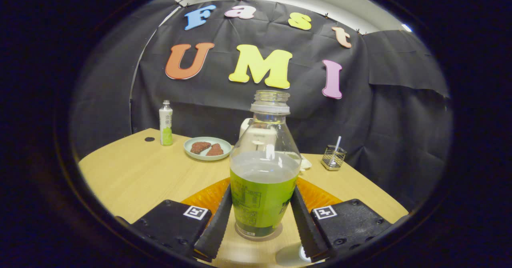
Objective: Take the bottle from table, then pour the juice into the cup, finally place the bottle on the coaster
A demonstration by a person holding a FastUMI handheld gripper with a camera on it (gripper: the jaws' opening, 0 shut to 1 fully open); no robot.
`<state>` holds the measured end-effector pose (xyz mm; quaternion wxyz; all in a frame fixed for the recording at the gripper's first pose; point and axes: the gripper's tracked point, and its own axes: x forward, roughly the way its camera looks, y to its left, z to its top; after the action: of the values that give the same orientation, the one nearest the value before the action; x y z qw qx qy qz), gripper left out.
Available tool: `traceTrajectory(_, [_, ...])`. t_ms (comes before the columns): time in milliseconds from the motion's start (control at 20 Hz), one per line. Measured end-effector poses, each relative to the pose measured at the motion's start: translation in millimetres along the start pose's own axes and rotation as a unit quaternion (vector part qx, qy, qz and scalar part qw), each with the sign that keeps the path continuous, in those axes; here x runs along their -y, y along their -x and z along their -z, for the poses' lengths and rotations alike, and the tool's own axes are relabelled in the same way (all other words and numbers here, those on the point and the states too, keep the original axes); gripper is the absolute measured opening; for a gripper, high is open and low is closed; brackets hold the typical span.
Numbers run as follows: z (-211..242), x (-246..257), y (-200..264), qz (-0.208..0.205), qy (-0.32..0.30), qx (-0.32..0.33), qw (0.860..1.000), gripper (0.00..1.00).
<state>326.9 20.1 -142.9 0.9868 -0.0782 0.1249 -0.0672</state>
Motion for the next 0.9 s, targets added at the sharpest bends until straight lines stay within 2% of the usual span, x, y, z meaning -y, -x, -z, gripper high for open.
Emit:
traceTrajectory(400, [10, 9, -12, 0.01, -0.051, 0.024, 0.998, 0.81])
traceTrajectory(500, [15, 10, -14, 0.019, -0.051, 0.028, 0.998, 0.81])
traceTrajectory(650, [22, 4, -19, 0.011, -0.055, 0.02, 0.998, 0.82])
traceTrajectory(850, [28, 7, -18, 0.016, -0.053, 0.02, 0.998, 0.84])
traceTrajectory(900, [28, 7, -17, 0.015, -0.055, 0.022, 0.998, 0.89])
